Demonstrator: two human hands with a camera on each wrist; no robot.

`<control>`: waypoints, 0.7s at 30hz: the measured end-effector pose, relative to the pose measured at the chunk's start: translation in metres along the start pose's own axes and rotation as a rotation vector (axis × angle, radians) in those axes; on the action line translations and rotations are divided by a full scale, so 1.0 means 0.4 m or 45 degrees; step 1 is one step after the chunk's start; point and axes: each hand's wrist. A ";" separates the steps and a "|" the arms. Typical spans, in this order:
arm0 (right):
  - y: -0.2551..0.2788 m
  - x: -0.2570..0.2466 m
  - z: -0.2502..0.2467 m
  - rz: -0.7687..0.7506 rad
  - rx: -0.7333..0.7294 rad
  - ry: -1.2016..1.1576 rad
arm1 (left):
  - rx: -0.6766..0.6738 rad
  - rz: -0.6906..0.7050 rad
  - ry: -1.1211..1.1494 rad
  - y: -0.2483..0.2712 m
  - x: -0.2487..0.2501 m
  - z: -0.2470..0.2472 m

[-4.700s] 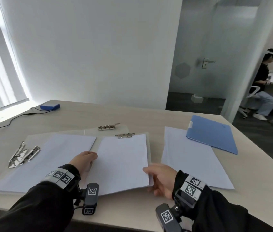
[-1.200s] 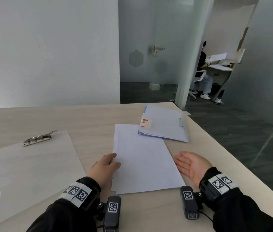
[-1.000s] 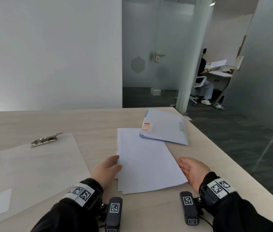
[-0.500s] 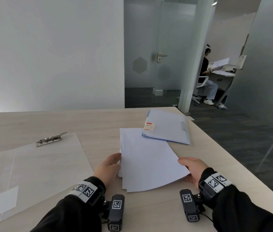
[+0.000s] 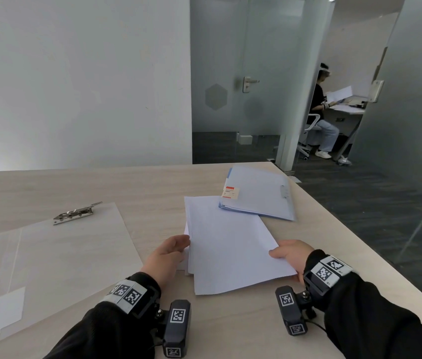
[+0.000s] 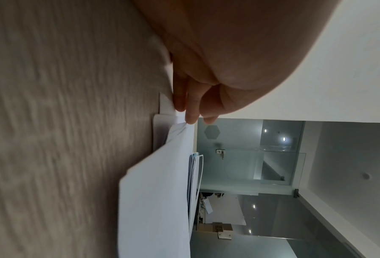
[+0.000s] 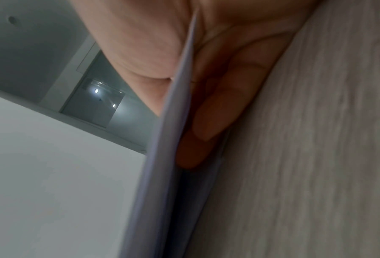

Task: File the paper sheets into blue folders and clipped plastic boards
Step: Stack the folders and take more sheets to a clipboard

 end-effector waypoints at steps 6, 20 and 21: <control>0.023 0.011 -0.007 0.006 0.012 -0.075 | 0.073 -0.018 -0.022 0.019 0.018 0.003; 0.117 0.046 -0.017 -0.076 -0.283 -0.141 | 0.110 -0.088 0.096 0.056 0.045 0.007; 0.121 0.046 -0.015 -0.087 -0.305 -0.139 | 0.086 -0.086 0.141 0.065 0.054 0.011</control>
Point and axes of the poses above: each hand's wrist, its own y-axis away from the middle knuckle, its own z-axis out of the palm, x = y × z, and after that the axes turned 13 degrees about -x, right-handed
